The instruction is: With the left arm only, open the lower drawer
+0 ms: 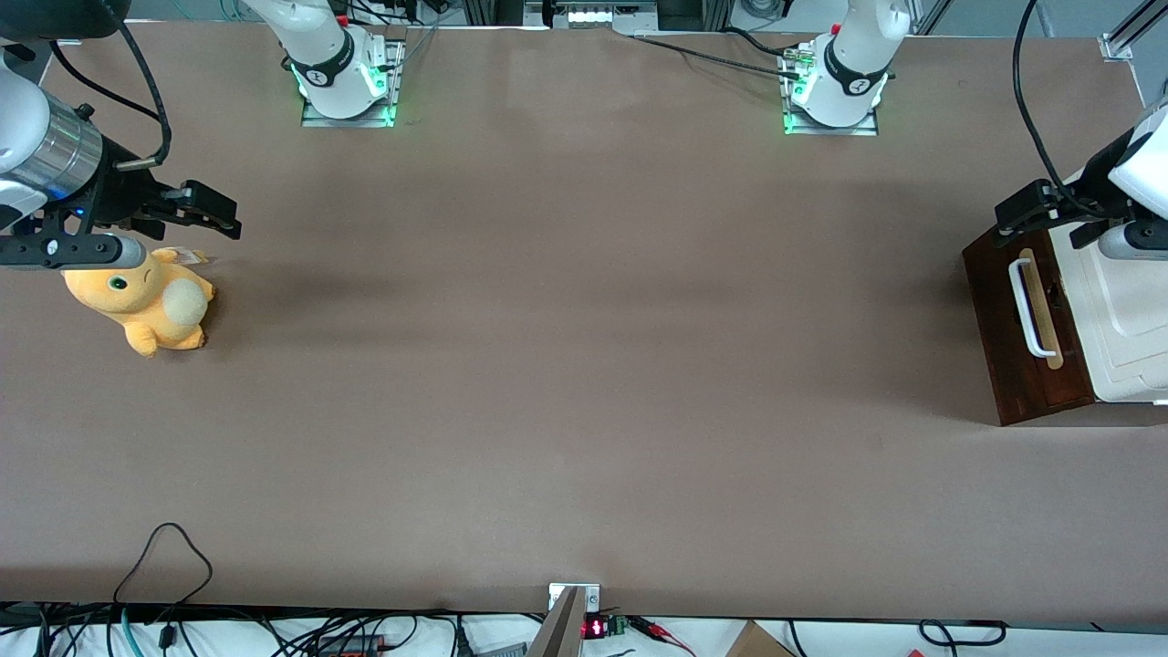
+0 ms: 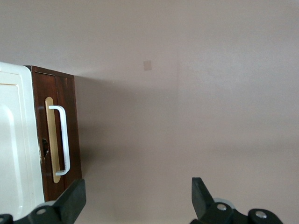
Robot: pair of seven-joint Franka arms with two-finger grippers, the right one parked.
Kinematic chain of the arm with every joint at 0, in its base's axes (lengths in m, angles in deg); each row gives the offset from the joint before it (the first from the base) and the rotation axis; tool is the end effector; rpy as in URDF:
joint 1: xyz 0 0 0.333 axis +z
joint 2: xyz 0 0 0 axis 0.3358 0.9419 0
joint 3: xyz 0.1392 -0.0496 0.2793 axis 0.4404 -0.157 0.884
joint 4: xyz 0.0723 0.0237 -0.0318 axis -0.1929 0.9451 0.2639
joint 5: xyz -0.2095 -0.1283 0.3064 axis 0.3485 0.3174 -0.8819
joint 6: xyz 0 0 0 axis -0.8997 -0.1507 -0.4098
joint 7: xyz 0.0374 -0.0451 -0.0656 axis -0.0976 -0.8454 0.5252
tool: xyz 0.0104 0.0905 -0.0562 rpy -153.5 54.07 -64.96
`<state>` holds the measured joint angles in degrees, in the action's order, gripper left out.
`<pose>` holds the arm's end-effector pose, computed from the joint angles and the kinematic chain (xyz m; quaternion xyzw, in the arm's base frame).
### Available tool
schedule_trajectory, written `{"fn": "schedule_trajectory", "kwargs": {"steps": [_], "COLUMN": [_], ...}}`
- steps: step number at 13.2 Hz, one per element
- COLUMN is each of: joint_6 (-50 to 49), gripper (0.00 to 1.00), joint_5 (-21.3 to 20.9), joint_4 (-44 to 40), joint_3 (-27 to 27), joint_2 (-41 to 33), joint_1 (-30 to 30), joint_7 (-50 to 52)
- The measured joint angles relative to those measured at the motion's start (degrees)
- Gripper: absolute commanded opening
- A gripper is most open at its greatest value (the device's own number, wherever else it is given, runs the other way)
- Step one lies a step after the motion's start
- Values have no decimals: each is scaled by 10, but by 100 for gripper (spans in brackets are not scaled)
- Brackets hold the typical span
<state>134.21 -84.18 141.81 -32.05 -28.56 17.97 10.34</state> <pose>0.5560 0.0042 0.6016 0.9999 0.0021 0.0045 0.0125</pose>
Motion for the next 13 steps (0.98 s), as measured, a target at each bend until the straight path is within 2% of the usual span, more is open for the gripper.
{"fn": "schedule_trajectory", "kwargs": {"steps": [12,13], "joint_6": [-26,-28], "gripper": [100,100], "joint_5": [0,-12], "joint_4": [-6,-6], "joint_3": [-8,-15], "joint_2": [0,2], "joint_1": [0,0], "joint_7": [-4,-2]}}
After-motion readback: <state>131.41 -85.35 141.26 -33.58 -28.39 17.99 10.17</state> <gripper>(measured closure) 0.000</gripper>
